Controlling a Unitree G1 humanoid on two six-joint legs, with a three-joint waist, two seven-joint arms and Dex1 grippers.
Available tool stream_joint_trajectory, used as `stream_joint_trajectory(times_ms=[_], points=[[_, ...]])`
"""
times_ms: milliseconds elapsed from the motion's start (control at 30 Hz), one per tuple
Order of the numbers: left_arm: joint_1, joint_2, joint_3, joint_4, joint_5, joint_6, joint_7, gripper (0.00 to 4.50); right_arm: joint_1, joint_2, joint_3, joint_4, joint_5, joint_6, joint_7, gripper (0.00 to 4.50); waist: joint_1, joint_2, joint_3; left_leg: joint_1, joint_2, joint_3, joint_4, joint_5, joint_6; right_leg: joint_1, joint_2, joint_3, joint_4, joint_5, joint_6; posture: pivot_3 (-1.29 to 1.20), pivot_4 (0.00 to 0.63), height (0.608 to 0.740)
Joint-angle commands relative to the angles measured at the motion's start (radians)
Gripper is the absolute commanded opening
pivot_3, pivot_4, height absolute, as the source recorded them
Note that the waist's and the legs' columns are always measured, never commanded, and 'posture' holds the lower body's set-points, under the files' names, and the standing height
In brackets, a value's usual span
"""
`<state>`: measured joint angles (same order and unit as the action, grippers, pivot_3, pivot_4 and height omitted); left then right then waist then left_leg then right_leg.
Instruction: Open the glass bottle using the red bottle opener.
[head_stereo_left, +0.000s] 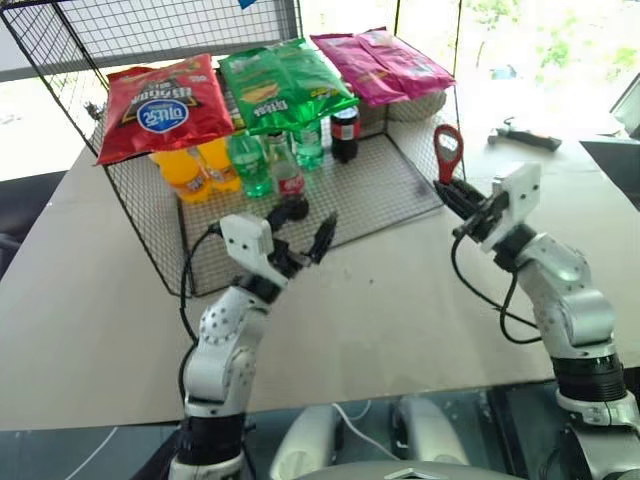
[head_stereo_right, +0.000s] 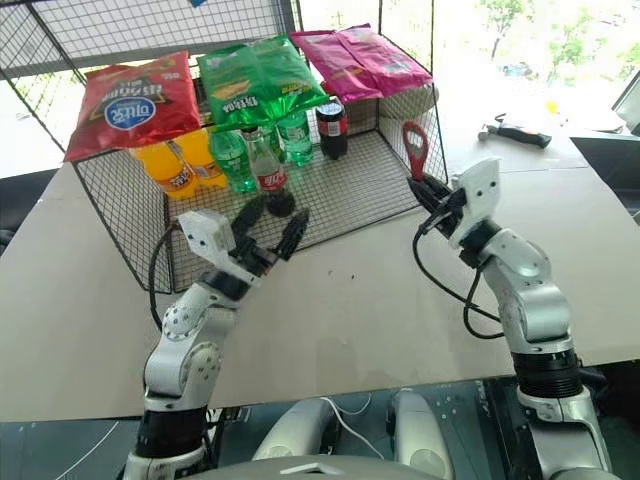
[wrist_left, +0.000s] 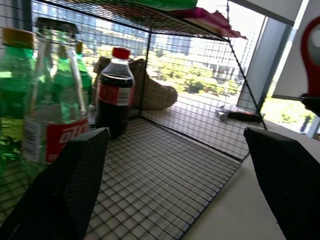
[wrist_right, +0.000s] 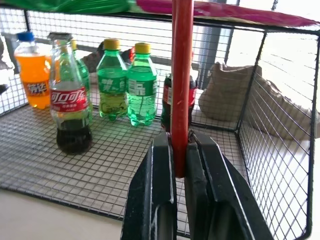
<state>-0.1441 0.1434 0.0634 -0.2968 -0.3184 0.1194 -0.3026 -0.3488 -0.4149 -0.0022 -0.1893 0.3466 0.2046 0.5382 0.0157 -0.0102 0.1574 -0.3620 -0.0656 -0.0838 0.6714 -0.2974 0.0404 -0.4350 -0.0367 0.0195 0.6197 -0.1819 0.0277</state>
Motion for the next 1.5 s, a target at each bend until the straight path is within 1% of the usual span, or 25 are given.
stream_joint_trajectory(times_ms=[33, 267, 333, 467, 600, 867, 1000, 1033, 1100, 1167, 1200, 1333, 1433, 1500], points=[[-0.053, 0.005, 0.043, 0.065, 0.063, -0.054, 0.064, 4.45, 0.002, -0.016, 0.009, -0.011, -0.064, -0.069, 0.012, 0.00, -0.001, 0.000, 0.000, 0.000, 0.000, 0.000, 0.000, 0.000, 0.000, 0.000, 0.000, 0.000, 0.000, 0.000, 0.000, 0.00, 0.150, 0.735], [-0.183, 0.031, 0.072, 0.233, 0.118, -0.108, 0.095, 4.45, 0.016, 0.012, 0.020, -0.043, -0.091, -0.071, -0.010, 0.00, -0.001, 0.000, 0.000, 0.000, 0.000, -0.001, 0.000, 0.000, 0.000, 0.000, 0.000, -0.001, 0.000, 0.000, 0.000, 0.00, 0.150, 0.735], [-0.231, 0.050, 0.065, 0.301, 0.136, -0.127, 0.082, 4.45, 0.025, 0.022, 0.035, -0.063, -0.110, -0.079, -0.016, 0.00, 0.000, 0.000, 0.000, 0.000, 0.000, -0.001, 0.000, 0.000, 0.000, 0.000, 0.000, -0.001, 0.000, 0.000, 0.000, 0.00, 0.150, 0.735], [-0.302, 0.071, 0.064, 0.409, 0.142, -0.154, 0.060, 4.45, 0.048, 0.013, 0.081, -0.088, -0.199, -0.131, -0.018, 0.00, -0.001, 0.000, 0.000, 0.000, 0.000, -0.001, 0.000, 0.000, 0.000, -0.001, 0.000, -0.003, 0.001, 0.000, 0.000, 0.00, 0.150, 0.735], [-0.365, 0.094, 0.063, 0.515, 0.159, -0.174, 0.046, 4.45, 0.068, 0.026, 0.110, -0.099, -0.256, -0.161, -0.036, 0.00, -0.002, 0.000, 0.000, -0.001, -0.001, 0.000, 0.000, 0.000, 0.000, -0.003, 0.000, -0.003, 0.002, 0.000, 0.000, 0.00, 0.150, 0.735], [-0.498, 0.115, 0.059, 0.734, 0.171, -0.226, 0.009, 4.45, 0.089, 0.062, 0.133, -0.111, -0.278, -0.162, -0.051, 0.00, -0.002, 0.000, 0.000, -0.002, -0.001, 0.000, 0.000, 0.000, -0.001, -0.004, 0.000, -0.003, 0.003, 0.000, 0.000, 0.00, 0.150, 0.735], [-0.538, 0.114, 0.054, 0.800, 0.156, -0.234, -0.046, 4.45, 0.086, 0.070, 0.134, -0.107, -0.282, -0.165, -0.053, 0.00, -0.003, 0.000, 0.000, -0.002, -0.001, 0.000, 0.000, 0.000, -0.001, -0.004, 0.000, -0.003, 0.003, 0.000, 0.000, 0.00, 0.150, 0.735], [-0.541, 0.114, 0.053, 0.806, 0.152, -0.232, -0.060, 4.07, 0.085, 0.071, 0.133, -0.105, -0.283, -0.167, -0.054, 0.00, -0.003, 0.000, 0.000, -0.002, -0.001, 0.000, 0.000, 0.000, -0.001, -0.004, 0.000, -0.003, 0.003, 0.000, 0.000, 0.00, 0.150, 0.735], [-0.534, 0.112, 0.053, 0.801, 0.146, -0.227, -0.081, 3.65, 0.086, 0.071, 0.127, -0.104, -0.284, -0.167, -0.057, 0.00, -0.003, 0.000, 0.000, -0.002, -0.001, 0.000, 0.000, 0.000, -0.001, -0.004, 0.000, -0.003, 0.003, 0.000, 0.000, 0.00, 0.150, 0.735], [-0.522, 0.111, 0.053, 0.786, 0.146, -0.226, -0.086, 2.71, 0.087, 0.071, 0.122, -0.105, -0.285, -0.167, -0.059, 0.00, -0.003, 0.000, 0.000, -0.002, -0.001, 0.000, 0.000, 0.000, -0.001, -0.005, 0.000, -0.003, 0.003, 0.000, 0.000, 0.00, 0.150, 0.735], [-0.513, 0.111, 0.053, 0.774, 0.145, -0.224, -0.089, 2.65, 0.088, 0.070, 0.120, -0.105, -0.285, -0.167, -0.060, 0.00, -0.002, 0.000, 0.000, -0.002, -0.001, 0.000, 0.000, 0.000, -0.001, -0.005, 0.000, -0.003, 0.003, 0.000, 0.000, 0.00, 0.150, 0.735], [-0.457, 0.102, 0.044, 0.666, 0.104, -0.215, -0.154, 2.67, 0.090, 0.070, 0.113, -0.104, -0.281, -0.172, -0.059, 0.00, -0.003, 0.000, 0.000, -0.002, -0.001, 0.000, 0.000, 0.000, -0.001, -0.005, 0.000, -0.002, 0.004, 0.000, 0.000, 0.00, 0.150, 0.735], [-0.409, 0.097, 0.033, 0.555, 0.051, -0.183, -0.213, 2.67, 0.091, 0.067, 0.108, -0.099, -0.282, -0.187, -0.058, 0.00, -0.002, 0.000, 0.000, -0.002, -0.001, 0.000, 0.000, 0.000, -0.001, -0.005, 0.000, -0.002, 0.004, 0.000, 0.000, 0.00, 0.150, 0.735], [-0.364, 0.100, 0.017, 0.447, 0.005, -0.131, -0.258, 2.67, 0.082, 0.068, 0.096, -0.086, -0.287, -0.200, -0.070, 0.00, -0.003, 0.000, 0.000, -0.003, -0.001, 0.000, 0.000, 0.000, 0.000, -0.005, 0.000, -0.002, 0.004, 0.000, 0.000, 0.00, 0.150, 0.735]])
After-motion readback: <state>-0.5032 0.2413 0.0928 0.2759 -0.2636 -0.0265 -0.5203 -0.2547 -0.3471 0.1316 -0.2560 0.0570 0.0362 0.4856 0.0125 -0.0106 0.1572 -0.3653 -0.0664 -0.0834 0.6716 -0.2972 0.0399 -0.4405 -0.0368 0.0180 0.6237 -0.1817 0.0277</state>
